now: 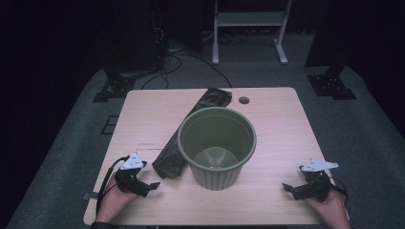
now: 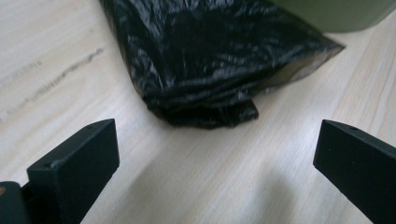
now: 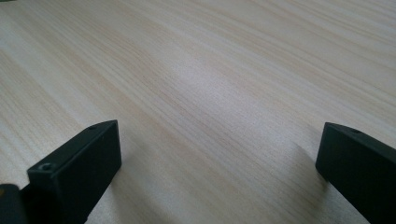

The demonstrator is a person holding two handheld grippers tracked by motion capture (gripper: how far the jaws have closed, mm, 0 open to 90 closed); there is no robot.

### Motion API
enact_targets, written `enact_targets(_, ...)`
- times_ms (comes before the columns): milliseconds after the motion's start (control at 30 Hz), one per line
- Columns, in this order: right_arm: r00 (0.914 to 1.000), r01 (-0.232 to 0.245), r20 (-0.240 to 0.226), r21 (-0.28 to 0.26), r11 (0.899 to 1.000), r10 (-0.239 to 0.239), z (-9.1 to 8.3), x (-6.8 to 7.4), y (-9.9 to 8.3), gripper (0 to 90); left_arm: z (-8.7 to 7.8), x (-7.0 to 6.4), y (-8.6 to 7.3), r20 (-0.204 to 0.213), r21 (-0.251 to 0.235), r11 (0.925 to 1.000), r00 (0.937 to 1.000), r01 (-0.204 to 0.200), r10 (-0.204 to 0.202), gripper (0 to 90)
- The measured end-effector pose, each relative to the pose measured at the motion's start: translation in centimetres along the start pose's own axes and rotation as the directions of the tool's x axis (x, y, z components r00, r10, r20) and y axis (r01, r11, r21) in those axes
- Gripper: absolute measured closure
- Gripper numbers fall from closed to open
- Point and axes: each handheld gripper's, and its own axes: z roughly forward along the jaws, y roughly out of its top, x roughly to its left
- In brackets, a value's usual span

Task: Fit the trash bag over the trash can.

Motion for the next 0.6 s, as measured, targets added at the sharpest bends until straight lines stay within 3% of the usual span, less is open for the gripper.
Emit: enact_targets(600, 1.0000, 0.000, 0.000, 0.000, 1.000, 0.000, 0.0, 0.0, 0.0, 0.0, 0.6, 0.1, 4.3, 0.030, -0.057, 0.9984, 0.9996, 0.001, 0.000, 0.0)
